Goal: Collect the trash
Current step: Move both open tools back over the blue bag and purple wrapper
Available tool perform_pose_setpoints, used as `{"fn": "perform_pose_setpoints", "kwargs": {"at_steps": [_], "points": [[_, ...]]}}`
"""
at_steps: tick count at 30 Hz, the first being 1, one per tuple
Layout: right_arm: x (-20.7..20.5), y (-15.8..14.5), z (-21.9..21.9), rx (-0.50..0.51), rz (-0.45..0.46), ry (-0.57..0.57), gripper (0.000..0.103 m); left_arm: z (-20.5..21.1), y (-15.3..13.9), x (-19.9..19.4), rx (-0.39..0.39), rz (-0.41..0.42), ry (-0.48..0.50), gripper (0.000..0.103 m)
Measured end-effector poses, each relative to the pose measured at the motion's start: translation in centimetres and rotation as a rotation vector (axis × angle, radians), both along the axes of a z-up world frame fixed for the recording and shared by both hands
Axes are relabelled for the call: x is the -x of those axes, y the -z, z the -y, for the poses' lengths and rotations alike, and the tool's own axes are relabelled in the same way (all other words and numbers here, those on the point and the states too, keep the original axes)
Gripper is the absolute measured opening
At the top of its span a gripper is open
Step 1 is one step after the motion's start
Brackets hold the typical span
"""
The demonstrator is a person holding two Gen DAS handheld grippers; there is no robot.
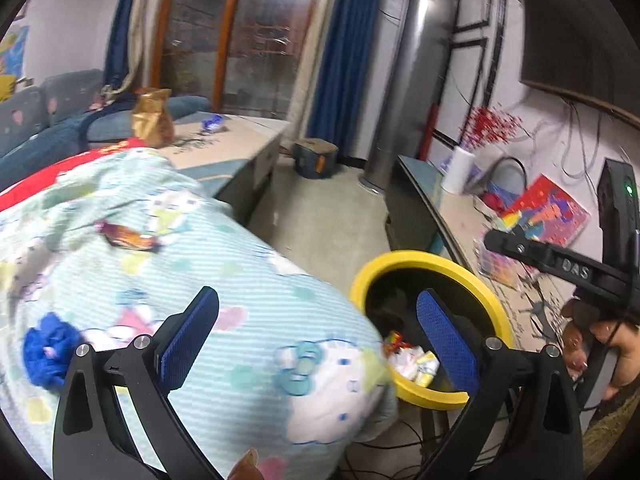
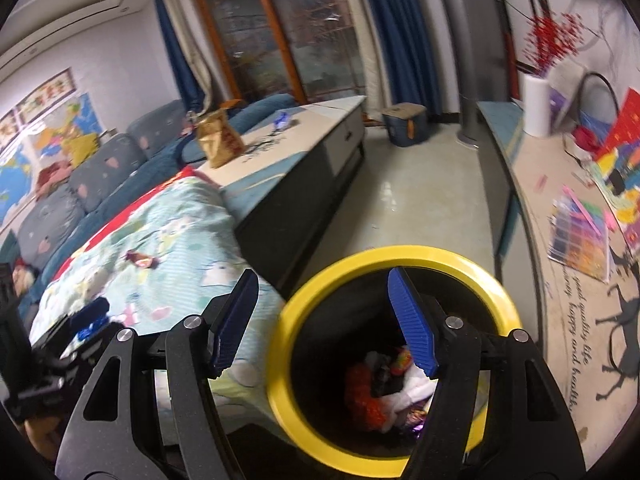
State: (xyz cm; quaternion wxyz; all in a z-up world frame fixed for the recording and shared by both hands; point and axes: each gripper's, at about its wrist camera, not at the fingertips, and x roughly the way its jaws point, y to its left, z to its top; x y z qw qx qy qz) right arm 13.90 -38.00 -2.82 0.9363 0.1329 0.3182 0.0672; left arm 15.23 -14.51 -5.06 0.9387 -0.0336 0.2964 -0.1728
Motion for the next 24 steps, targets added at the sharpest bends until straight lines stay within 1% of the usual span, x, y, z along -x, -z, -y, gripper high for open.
{"fn": "perform_pose_setpoints", "kwargs": {"at_steps": [5,14,24], "points": [[-0.4,-0.7,-2.9,0.021,0.015,-0.072,0.060,-3.4,-1.2,0.4,0.006,0.033,-0.086,0.096],[-1.7,-1.3,-8.6,0.037,0.015,-0.199,0.060,-9.2,-1.9,1.1,0.004,0.063,-0.231,0.096],[-4.7,-1.4,-15.9,0.046,-0.004,-0.340,0.060,-15.8,-1.3,1.8,0.027,0.040,-0.375,0.096]]}}
